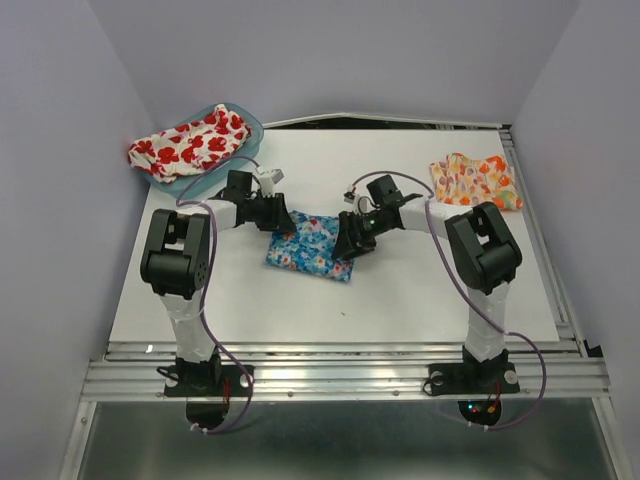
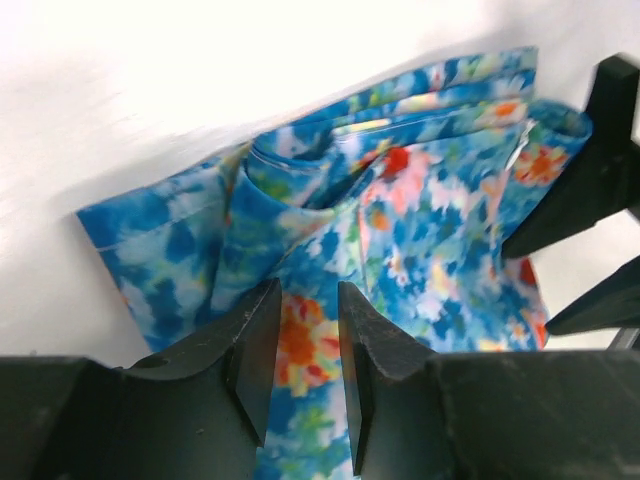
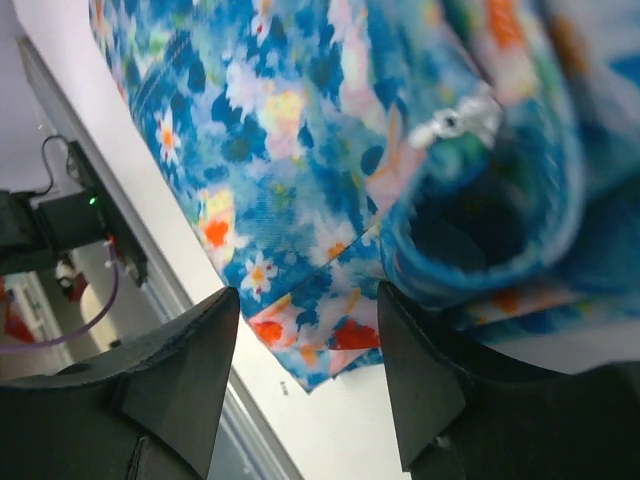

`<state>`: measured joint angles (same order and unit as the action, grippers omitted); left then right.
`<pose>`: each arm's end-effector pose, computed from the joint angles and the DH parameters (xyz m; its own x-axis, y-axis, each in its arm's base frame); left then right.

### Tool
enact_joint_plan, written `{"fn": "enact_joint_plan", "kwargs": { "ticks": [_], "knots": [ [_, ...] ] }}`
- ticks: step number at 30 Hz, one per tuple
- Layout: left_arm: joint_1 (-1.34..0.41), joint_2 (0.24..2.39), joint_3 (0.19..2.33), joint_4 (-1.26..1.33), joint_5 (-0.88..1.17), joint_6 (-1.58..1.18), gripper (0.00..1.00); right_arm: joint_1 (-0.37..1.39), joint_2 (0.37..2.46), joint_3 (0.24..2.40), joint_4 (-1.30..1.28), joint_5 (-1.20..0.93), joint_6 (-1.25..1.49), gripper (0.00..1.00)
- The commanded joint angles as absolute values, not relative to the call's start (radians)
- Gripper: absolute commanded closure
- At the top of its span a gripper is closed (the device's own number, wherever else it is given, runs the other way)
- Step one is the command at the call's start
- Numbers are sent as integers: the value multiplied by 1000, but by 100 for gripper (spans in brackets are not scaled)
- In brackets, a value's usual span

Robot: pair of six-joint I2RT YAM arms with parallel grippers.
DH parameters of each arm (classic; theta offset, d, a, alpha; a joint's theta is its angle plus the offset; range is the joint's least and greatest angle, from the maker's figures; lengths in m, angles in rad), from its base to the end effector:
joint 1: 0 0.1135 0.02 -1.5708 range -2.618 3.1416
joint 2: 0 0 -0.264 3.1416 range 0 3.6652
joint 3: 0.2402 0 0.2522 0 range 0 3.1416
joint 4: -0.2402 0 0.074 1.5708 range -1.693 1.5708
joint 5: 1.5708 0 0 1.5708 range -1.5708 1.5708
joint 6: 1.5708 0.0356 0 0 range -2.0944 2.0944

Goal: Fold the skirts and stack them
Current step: Fold the skirt, then neatly place the folded skirt to the corner

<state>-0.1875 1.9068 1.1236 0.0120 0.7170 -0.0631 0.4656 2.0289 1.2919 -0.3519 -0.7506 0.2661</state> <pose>0.3840 -0.0967 0.1621 -0.7215 0.0885 -0.6868 0.5591 0.6596 -0.5023 0.3508 0.2034 0.1414 -0.9245 -0.2493 -0.2882 -0.3811 0.5981 0.7050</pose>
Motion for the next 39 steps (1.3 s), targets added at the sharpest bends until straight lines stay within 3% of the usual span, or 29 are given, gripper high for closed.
{"fn": "enact_joint_plan", "kwargs": {
  "ticks": [1, 9, 14, 17, 22, 25, 32, 39],
  "knots": [
    [-176, 1917, 1108, 98, 710, -141, 60, 408, 2039, 1369, -389, -583, 146, 36],
    [-160, 1888, 1136, 66, 712, -111, 62, 408, 1997, 1457, -433, -601, 117, 36],
    [-202, 1685, 1198, -107, 625, 160, 48, 399, 1878, 1405, -433, -597, 182, 34],
    [-310, 1554, 1178, -194, 470, 392, 43, 373, 1807, 1353, -428, -583, 254, 33],
    [-559, 1378, 985, -196, 229, 670, 41, 290, 1708, 1220, -402, -600, 377, 13],
    [-677, 1338, 884, -161, 120, 736, 41, 267, 1649, 1139, -364, -612, 477, 10],
    [-819, 1405, 825, -140, 11, 828, 40, 267, 1606, 942, -189, -606, 667, 6],
    [-819, 1519, 804, -23, -86, 882, 41, 267, 1631, 853, -72, -647, 704, 5]
  ]
}}
